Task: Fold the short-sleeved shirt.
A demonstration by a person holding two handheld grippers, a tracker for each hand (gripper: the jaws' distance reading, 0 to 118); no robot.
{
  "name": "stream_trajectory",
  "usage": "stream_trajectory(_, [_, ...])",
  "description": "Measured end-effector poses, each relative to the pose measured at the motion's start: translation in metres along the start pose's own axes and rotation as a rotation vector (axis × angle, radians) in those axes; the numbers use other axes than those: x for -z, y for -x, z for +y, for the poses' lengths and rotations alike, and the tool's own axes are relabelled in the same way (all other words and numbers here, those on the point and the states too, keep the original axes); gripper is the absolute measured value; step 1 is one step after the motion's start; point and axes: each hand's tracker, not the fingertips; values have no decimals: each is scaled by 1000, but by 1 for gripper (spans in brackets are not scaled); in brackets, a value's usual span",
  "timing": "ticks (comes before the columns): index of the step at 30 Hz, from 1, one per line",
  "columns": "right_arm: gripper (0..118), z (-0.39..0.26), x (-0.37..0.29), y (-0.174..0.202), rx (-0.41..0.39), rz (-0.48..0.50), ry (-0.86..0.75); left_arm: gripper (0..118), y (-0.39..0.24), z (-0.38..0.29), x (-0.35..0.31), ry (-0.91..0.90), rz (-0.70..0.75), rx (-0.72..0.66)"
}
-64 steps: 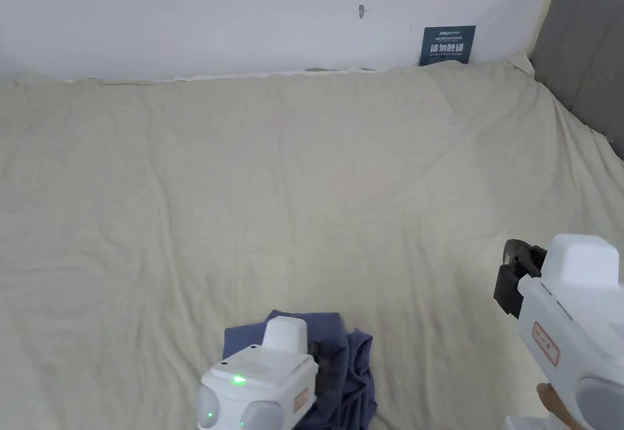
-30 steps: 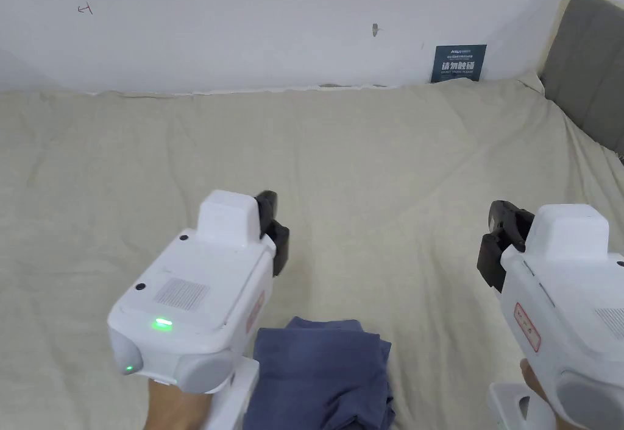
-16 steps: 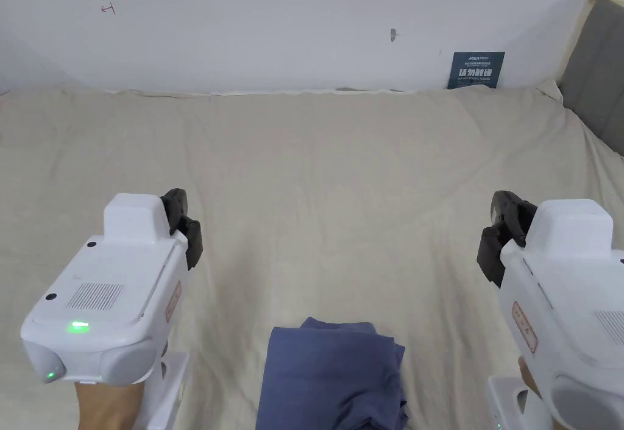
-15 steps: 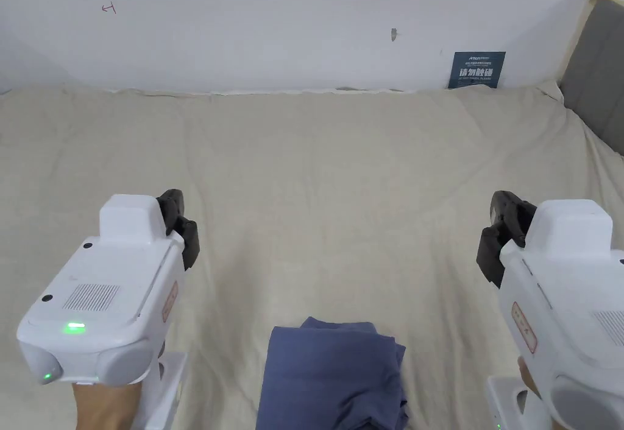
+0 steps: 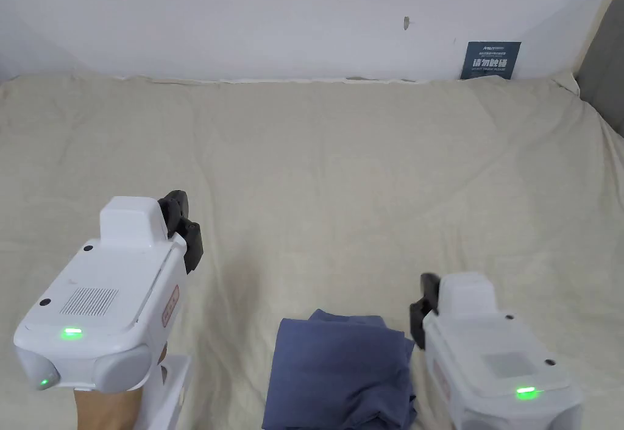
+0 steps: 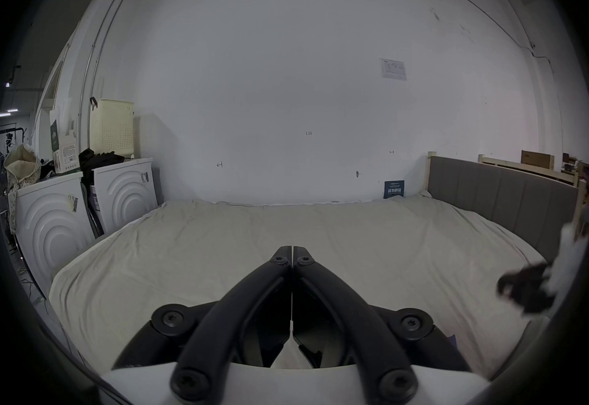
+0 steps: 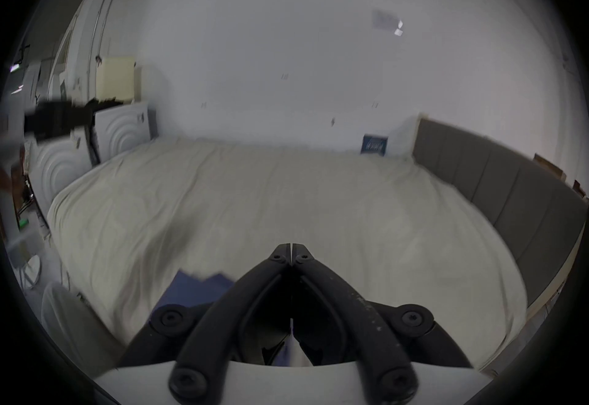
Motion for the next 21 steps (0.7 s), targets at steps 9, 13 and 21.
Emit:
stream_trajectory(9, [2,-88,56,31,-6,48,298,0,-4,-18,3,61,-27,7])
stream_trajectory(13, [2,-116,72,21,44,28,301,0,-7,-33,10,166,-73,-59])
stream_trajectory(21, [2,-114,75,19,19,32,342,73,-14,-114,53,698,-312,-361])
